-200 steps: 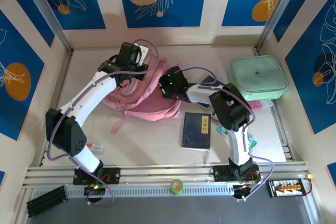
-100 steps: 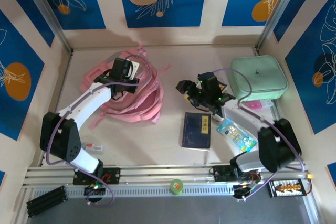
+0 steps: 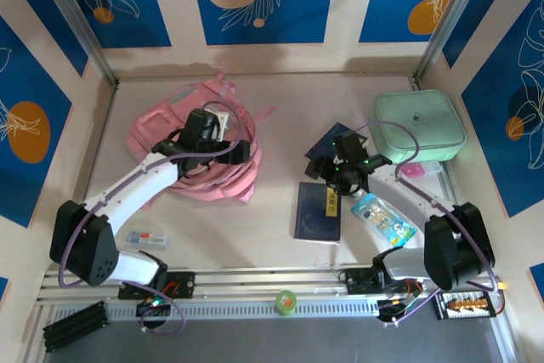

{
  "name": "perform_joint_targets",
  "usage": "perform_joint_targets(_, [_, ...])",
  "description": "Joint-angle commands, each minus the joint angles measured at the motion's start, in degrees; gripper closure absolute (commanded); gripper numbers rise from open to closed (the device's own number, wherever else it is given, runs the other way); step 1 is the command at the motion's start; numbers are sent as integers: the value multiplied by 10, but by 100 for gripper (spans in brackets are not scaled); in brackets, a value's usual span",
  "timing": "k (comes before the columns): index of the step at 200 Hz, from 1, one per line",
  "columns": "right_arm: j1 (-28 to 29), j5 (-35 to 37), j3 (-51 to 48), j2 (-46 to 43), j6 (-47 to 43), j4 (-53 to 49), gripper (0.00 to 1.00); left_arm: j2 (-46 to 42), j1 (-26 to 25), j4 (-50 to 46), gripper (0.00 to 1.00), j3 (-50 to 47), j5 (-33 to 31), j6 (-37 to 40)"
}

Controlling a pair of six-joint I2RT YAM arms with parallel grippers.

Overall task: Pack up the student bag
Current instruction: Move the book to the middle-right of the table, then pick up the book from the middle-right of the table.

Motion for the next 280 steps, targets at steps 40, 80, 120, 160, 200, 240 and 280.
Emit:
perform_joint_targets(40, [5, -94, -80, 44, 60, 62, 24, 8, -75, 84, 0, -28, 13, -136])
perform_joint_targets(80, [19, -131, -90, 94, 100, 121, 27, 36, -97, 102, 6, -42, 3, -205])
perform_joint_targets(120, [18, -128, -68, 96, 120, 139, 31, 61, -136, 96, 16, -49, -17, -274])
perform_joint_targets(160, [6, -55, -24, 1, 22, 31, 32, 108, -185, 124, 19, -43, -6, -310])
perform_joint_targets(200, [-38, -23, -35, -45, -90, -52, 39, 177, -221, 121, 24, -12, 9, -320])
perform_joint_targets(240, [-39, -41, -43, -27, -116, -64, 53, 210, -219, 117, 28, -1, 11, -310])
perform_joint_targets(280, [-37, -65, -32, 21, -111, -61, 64, 232, -214, 130, 30, 3, 30, -313])
